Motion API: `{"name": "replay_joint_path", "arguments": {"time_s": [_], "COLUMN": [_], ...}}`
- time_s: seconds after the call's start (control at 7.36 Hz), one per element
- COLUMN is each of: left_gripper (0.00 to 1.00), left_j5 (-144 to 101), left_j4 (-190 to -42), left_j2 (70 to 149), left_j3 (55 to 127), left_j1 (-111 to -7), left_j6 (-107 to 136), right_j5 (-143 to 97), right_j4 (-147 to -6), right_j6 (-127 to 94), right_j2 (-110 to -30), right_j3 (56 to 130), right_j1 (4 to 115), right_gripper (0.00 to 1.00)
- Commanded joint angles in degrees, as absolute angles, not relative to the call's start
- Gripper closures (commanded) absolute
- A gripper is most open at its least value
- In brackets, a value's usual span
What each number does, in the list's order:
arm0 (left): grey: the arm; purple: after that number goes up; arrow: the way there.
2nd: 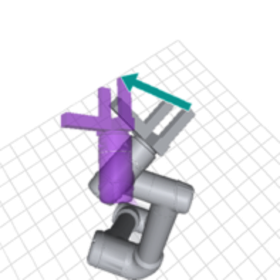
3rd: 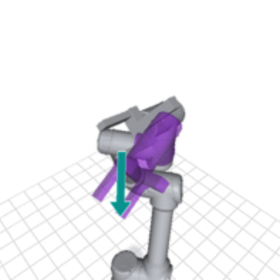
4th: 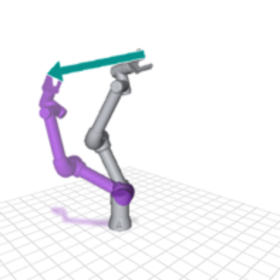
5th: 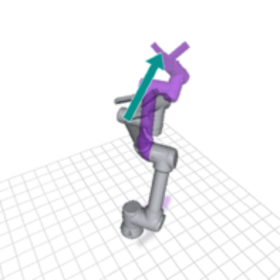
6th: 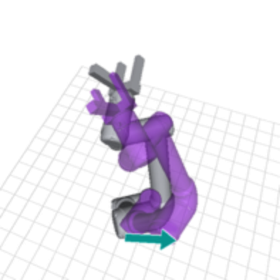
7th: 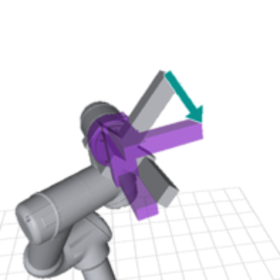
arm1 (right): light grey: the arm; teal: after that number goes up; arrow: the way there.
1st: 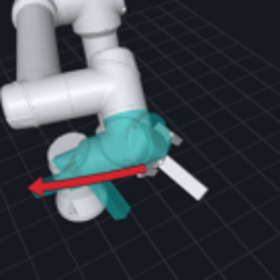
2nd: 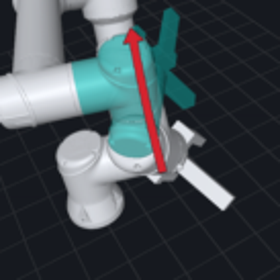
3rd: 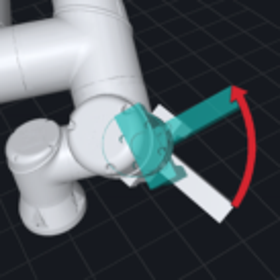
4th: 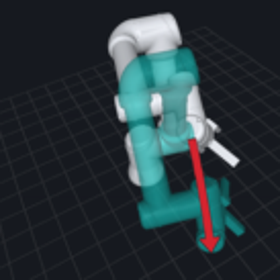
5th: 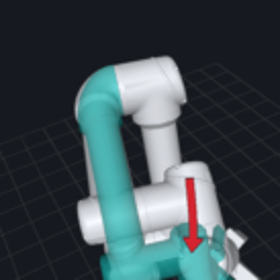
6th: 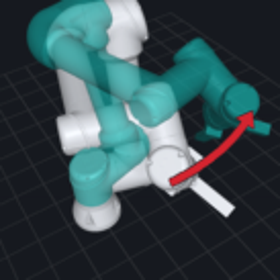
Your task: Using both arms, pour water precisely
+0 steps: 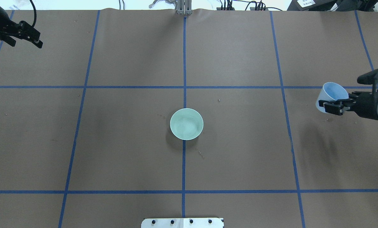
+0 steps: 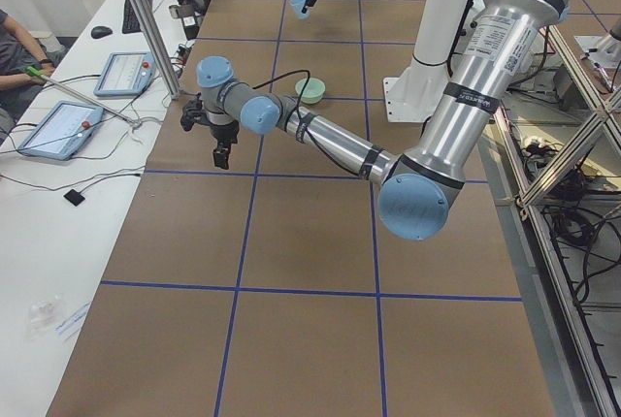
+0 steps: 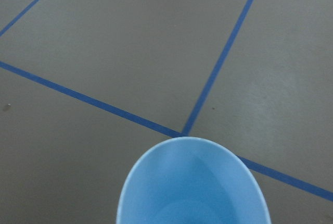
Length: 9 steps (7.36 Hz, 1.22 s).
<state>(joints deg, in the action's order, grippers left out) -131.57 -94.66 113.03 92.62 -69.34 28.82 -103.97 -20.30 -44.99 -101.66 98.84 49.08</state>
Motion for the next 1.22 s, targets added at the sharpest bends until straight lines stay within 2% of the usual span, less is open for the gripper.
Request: {"name": "replay_joint_path", "arguments": {"time_s": [0.0, 0.41, 1.09], "left_gripper": [0.0, 0.0, 0.0], "left_j5": [-131.6, -131.6, -131.6], "left_j4": [-94.7, -94.7, -94.7], "left_j2": [113.0, 112.9, 112.3], "left_j3": [92.7, 92.7, 92.6], "left_j1": [-69.3, -69.3, -69.3], "left_j6": [28.8, 28.8, 28.7], "right_j5": [-104.5, -103.1, -97.9], "right_j4": [-1.2, 1.1, 5.8], "right_j6": [-49.0, -47.4, -42.1], "right_j2": [-103.4, -105.3, -101.3], "right_j3": [85.5, 83.9, 76.6], "right_j1": [50.2, 50.8, 50.3], "right_gripper": [0.86, 0.86, 0.82]}}
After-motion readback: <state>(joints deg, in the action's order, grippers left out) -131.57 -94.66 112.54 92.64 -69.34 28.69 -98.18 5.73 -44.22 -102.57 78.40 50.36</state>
